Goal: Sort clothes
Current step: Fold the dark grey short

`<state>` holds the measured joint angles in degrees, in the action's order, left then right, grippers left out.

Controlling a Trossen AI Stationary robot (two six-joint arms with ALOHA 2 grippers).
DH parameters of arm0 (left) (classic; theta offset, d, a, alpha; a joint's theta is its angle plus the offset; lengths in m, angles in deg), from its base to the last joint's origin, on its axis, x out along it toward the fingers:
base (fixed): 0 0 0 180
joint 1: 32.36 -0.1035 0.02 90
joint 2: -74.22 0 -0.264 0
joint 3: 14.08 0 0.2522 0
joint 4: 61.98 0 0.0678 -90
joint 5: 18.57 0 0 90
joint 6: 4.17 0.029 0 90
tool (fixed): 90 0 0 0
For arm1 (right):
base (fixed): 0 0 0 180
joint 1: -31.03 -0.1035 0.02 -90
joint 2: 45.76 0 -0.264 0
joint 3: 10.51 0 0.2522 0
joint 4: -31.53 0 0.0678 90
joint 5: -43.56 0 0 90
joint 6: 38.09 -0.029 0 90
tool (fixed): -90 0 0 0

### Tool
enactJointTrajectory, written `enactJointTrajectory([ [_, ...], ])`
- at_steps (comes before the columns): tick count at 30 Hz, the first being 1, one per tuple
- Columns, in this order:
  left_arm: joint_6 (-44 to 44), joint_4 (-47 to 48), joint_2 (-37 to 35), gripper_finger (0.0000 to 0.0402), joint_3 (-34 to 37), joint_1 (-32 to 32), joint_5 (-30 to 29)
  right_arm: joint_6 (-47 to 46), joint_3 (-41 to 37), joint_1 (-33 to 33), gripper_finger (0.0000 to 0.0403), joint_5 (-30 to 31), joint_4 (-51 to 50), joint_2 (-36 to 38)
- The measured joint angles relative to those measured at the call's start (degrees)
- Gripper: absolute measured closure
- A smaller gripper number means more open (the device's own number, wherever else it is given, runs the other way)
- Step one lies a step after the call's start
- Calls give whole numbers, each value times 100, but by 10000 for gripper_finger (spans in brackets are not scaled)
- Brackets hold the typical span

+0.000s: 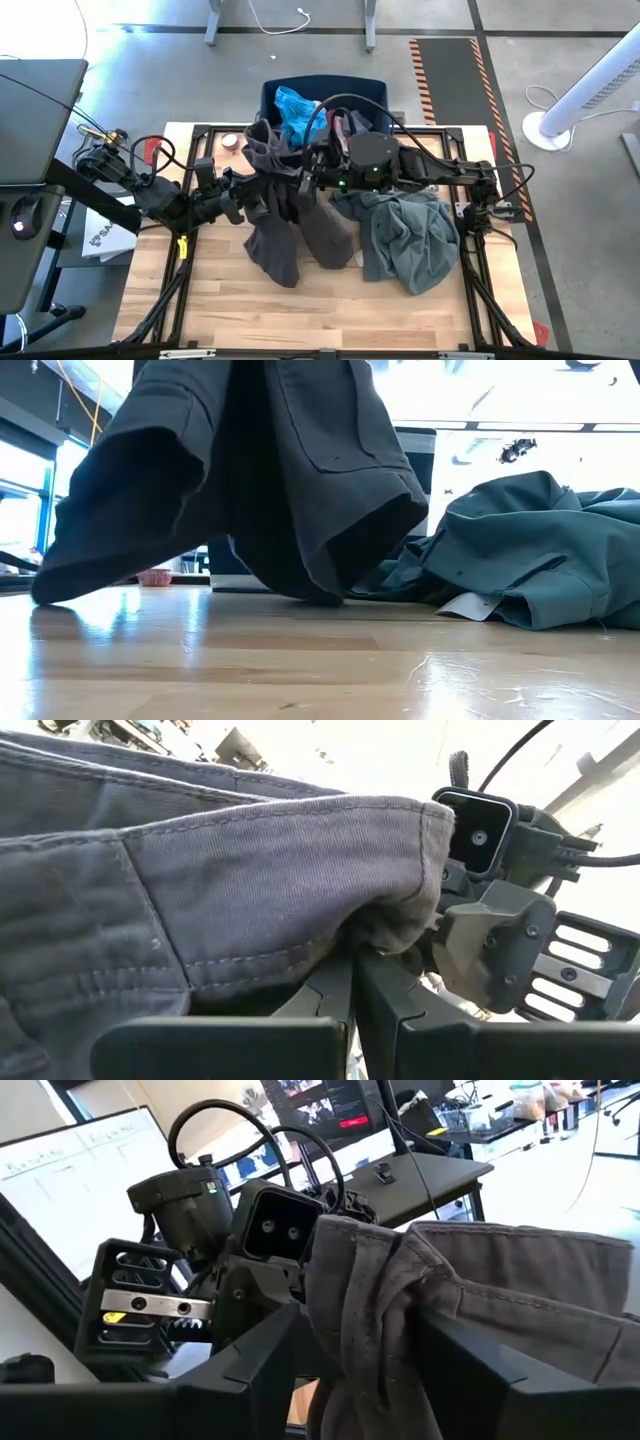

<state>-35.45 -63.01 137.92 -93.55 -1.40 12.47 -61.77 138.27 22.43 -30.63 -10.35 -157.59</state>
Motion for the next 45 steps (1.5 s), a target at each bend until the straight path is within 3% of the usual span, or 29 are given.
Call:
enactJointTrajectory([
  [13,-47,-16,-7,401,0,-178,251,184,-7,0,210,-15,259,6],
  [24,-168,21,7,401,0,-375,596,17,-9,0,218,392,227,-94],
  [28,-256,36,7,401,0,-401,635,17,-9,2,264,648,229,-94],
  [33,-186,28,5,401,0,-401,758,94,-9,34,380,646,220,-94],
  [35,36,26,3,399,0,-403,965,167,-9,33,386,678,255,-94],
  [41,288,257,-28,342,-2,-214,1946,446,-15,36,395,893,197,50],
  [45,133,940,-264,276,-2,100,1470,538,-20,39,397,1016,-55,278],
])
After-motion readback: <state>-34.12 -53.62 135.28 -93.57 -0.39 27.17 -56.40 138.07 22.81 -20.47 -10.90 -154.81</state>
